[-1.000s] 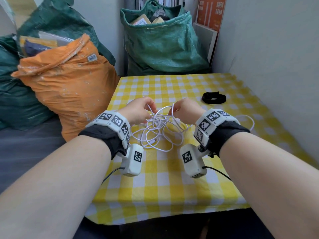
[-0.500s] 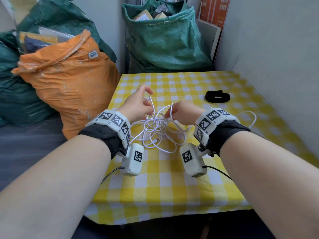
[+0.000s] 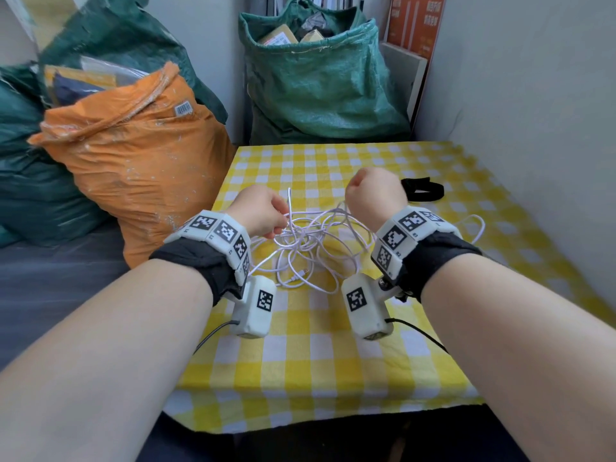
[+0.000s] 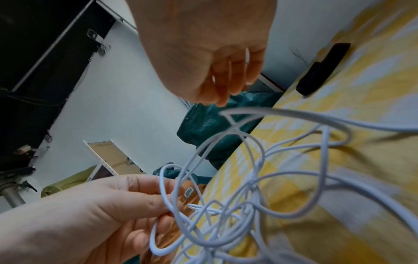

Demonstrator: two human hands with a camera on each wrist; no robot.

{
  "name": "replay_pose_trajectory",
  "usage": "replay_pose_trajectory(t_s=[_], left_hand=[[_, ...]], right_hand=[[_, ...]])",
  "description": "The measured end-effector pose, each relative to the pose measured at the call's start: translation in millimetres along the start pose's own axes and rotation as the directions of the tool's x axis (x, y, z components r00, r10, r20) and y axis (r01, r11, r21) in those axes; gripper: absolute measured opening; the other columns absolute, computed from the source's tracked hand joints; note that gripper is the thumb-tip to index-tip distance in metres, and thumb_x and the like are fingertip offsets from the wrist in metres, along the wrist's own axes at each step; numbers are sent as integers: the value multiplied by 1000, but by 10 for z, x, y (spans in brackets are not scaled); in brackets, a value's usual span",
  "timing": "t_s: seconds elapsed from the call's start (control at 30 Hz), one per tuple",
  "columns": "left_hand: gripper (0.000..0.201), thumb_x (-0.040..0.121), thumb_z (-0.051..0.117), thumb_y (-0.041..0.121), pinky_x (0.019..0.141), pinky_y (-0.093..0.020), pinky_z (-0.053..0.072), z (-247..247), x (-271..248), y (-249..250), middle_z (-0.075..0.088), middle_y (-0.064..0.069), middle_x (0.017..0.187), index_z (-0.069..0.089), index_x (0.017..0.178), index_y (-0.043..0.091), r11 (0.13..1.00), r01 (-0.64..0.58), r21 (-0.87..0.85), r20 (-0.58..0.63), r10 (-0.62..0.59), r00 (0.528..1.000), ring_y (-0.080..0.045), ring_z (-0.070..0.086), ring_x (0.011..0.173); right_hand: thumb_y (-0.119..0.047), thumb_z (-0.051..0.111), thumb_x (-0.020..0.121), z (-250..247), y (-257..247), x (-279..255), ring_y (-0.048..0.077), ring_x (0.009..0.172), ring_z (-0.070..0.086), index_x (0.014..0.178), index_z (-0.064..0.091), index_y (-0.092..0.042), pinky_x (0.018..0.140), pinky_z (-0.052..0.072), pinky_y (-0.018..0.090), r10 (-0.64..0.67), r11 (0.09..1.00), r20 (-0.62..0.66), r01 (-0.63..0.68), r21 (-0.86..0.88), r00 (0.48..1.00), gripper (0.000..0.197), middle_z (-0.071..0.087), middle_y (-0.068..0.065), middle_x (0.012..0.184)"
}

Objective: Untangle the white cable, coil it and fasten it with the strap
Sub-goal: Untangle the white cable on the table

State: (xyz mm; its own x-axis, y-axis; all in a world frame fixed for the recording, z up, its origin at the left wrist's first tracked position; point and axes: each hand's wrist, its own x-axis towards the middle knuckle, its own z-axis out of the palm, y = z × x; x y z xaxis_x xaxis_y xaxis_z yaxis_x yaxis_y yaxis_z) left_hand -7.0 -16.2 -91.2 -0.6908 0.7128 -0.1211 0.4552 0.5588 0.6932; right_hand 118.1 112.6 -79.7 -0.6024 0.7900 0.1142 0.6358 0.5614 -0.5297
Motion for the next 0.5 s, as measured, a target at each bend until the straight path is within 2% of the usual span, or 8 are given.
replay_pose_trajectory(t_s=[0.07,0.1,0.17,0.23,0.3,0.37,0.43,0.5], left_hand=[[11,82,61,-4,41,-17,45,-53,-2,47,58,-10,60,64,91,1,996,-33,-86,-32,30,999,-4,50,34],[9,83,61,-3,41,-17,46,-80,-9,81,57,-10,61,64,91,0,990,-59,-125,-29,56,998,-3,50,34],[3,86,61,-1,42,-17,47,-134,-45,157,57,-10,64,62,88,2,980,-102,-174,13,106,994,-5,52,39],[11,86,60,-3,43,-18,47,-184,-96,217,56,-9,65,60,81,6,971,-135,-199,55,148,987,-6,53,43],[17,86,59,-4,45,-18,48,-220,-153,249,56,-9,64,60,75,9,961,-162,-225,64,180,982,-6,54,43],[17,88,57,-2,46,-17,49,-251,-208,265,56,-9,63,59,75,8,947,-177,-267,31,193,981,-6,54,45],[18,91,51,-2,44,-17,49,-288,-216,274,54,-9,63,54,76,7,928,-169,-331,-61,157,986,-5,54,42],[14,94,43,-3,40,-17,48,-346,-170,259,52,-11,66,50,83,3,894,-126,-430,-205,39,978,-10,56,45]], right_hand=[[-16,48,86,-65,-61,-2,22,89,56,95,65,-17,73,39,25,-111,973,-154,139,184,982,20,65,2,95],[-16,50,85,-94,-127,-25,17,84,54,97,66,-18,73,39,24,-204,937,-150,237,255,968,20,65,-3,92],[-13,55,85,-115,-282,-93,9,85,52,109,65,-18,74,36,16,-402,864,-29,390,320,915,27,66,-7,100],[-14,58,86,-87,-373,-128,5,85,54,119,61,-18,68,35,9,-491,846,121,440,301,863,33,65,-5,108],[-21,56,89,-94,-372,-135,8,78,52,118,62,-20,61,36,13,-467,881,185,436,184,865,29,66,-2,104],[-24,53,91,-131,-327,-146,13,79,51,111,66,-19,64,36,20,-413,909,227,413,49,882,24,68,3,102],[-19,50,92,-157,-264,-142,16,81,53,106,69,-14,58,38,25,-351,930,273,367,-10,896,25,69,7,98],[-17,50,92,-195,-190,-133,18,77,55,103,71,-9,53,38,22,-275,953,298,299,-37,914,25,69,8,93]])
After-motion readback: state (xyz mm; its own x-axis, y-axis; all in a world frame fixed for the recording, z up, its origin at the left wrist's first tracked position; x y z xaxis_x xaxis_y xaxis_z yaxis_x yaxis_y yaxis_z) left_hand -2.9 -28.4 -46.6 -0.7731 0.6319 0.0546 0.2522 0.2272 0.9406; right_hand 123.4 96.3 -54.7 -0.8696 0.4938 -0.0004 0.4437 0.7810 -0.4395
